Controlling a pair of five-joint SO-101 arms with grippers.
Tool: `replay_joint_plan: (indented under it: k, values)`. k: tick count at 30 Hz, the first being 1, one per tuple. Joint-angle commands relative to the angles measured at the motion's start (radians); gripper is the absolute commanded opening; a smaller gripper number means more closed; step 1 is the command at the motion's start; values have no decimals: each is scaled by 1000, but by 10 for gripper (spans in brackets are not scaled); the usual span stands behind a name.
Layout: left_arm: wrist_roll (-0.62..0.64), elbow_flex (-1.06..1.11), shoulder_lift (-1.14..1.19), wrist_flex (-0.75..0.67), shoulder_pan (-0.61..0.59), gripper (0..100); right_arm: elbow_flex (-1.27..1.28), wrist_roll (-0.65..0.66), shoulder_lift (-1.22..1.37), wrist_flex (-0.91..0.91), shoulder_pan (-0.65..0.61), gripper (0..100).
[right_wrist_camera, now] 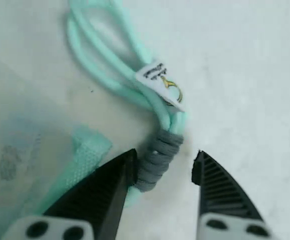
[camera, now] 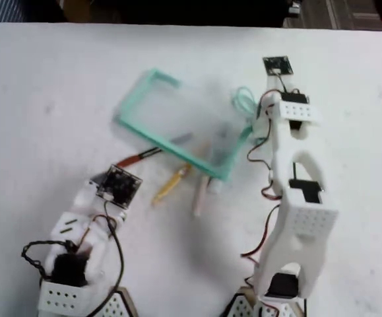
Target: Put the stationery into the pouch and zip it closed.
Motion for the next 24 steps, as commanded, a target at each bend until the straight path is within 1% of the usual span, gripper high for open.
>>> replay_joint_plan:
  k: [1, 4, 10, 16, 20, 24]
  values:
    - [-8, -3, -5, 15, 16, 24, -52, -3, 16, 2, -44, 176]
    - [-8, -3, -5, 15, 16, 24, -84, -3, 64, 4, -41, 159]
    - [-8, -3, -5, 15, 16, 24, -209, -3, 154, 64, -18, 17]
    - [-8, -3, -5, 15, 16, 24, -377, -9, 168, 248, -12, 16]
    - [-8, -3, -5, 15, 16, 24, -557, -11, 99, 420, -25, 16]
    - [-8, -3, -5, 15, 16, 24, -730, -11, 21, 555, -62, 16]
